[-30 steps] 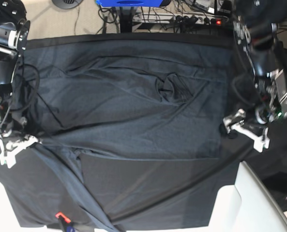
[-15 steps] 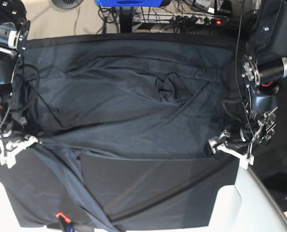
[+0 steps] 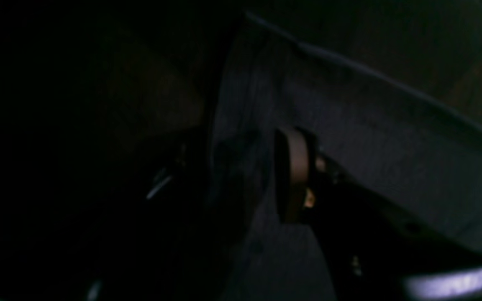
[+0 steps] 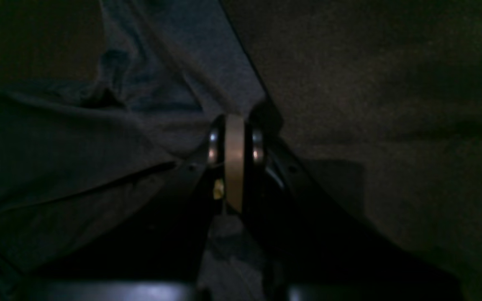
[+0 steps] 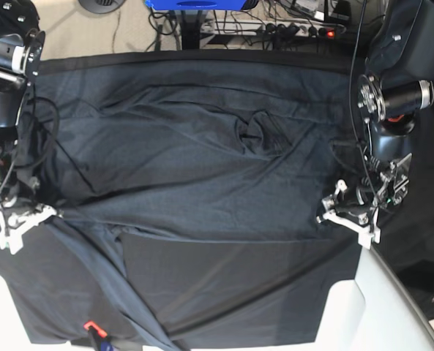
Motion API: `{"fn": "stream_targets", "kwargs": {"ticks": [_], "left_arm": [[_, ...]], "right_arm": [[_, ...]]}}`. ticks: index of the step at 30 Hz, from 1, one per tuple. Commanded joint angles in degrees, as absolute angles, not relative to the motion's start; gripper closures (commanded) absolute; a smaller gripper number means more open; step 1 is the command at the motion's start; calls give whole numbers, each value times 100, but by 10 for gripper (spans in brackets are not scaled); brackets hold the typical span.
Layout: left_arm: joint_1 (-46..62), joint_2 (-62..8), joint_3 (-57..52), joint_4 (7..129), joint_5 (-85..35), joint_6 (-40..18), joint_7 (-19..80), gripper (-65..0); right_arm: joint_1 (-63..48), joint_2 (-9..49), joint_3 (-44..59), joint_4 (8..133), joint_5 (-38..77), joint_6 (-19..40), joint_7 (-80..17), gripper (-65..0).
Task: Fold the T-shirt properly
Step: 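Hold the side edges with both grippers and adjust the grip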
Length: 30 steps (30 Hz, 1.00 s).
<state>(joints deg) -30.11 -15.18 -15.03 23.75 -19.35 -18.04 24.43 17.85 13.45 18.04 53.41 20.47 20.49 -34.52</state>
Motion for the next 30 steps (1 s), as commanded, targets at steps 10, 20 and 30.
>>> {"fn": "stream_targets", "kwargs": {"ticks": [10,20,30], "left_arm": [[-2686,-1736,-1508,3125,-1789,-1736,3407,0],[-1851,-1754,-1525,5560,-1798,-1719,4725,0],[-1393,-1745,-1596,5833,-1798,-1719,4831,0]], "right_arm": [[1930,1446,1807,5437,2097,2070,-3327,-2],[1930,1437,1807,5437,2097,2062,-3327,-2],[1930,1437,1807,5437,2097,2062,-3327,-2]]}}
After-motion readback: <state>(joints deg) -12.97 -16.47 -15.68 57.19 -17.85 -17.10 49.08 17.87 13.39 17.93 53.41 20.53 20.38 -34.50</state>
